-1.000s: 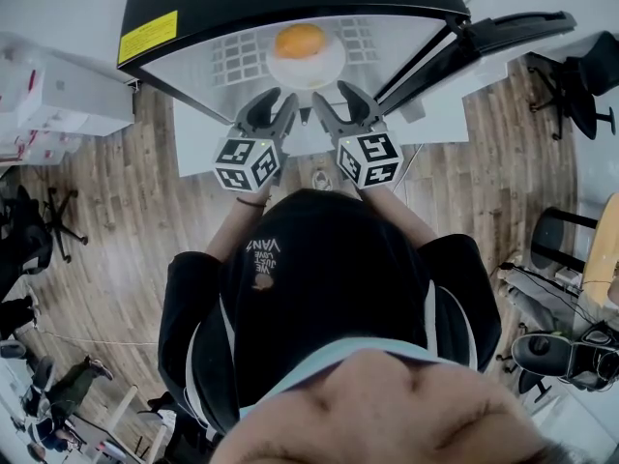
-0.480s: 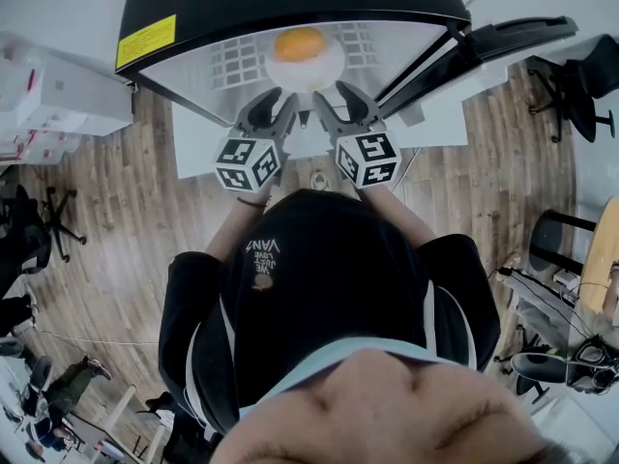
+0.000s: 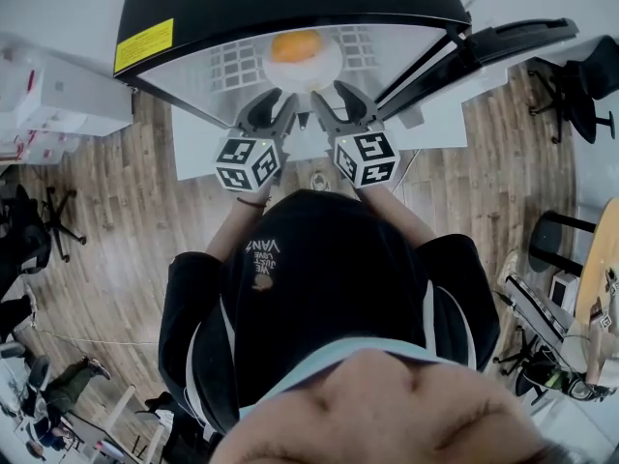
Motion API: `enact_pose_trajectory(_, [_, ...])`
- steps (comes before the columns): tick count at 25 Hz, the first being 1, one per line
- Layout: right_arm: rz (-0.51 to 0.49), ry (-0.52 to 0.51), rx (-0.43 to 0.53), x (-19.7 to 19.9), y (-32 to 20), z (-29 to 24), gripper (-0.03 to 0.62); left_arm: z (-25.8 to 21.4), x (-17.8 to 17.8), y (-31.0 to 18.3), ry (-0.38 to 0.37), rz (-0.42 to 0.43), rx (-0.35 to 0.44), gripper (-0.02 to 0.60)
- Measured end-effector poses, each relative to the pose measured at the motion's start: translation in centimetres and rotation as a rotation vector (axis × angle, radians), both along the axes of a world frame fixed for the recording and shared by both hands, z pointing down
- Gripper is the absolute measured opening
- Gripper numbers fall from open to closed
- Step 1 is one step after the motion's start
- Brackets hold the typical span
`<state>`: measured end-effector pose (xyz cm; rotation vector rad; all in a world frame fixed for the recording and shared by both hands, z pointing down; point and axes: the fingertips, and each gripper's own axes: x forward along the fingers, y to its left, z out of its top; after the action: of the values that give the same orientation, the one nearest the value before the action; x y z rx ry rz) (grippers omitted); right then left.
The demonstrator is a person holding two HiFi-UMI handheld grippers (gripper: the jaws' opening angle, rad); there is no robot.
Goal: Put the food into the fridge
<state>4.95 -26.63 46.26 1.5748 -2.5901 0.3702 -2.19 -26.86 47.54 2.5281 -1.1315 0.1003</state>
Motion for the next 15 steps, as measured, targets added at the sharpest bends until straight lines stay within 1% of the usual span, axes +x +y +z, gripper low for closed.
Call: enact_pose_trajectory(15, [-0.007, -0.002, -0.006, -0.3, -1.3, -0.1, 0.201, -0.3, 0.0, -0.6, 0.0, -0.009, 0.003, 0.141])
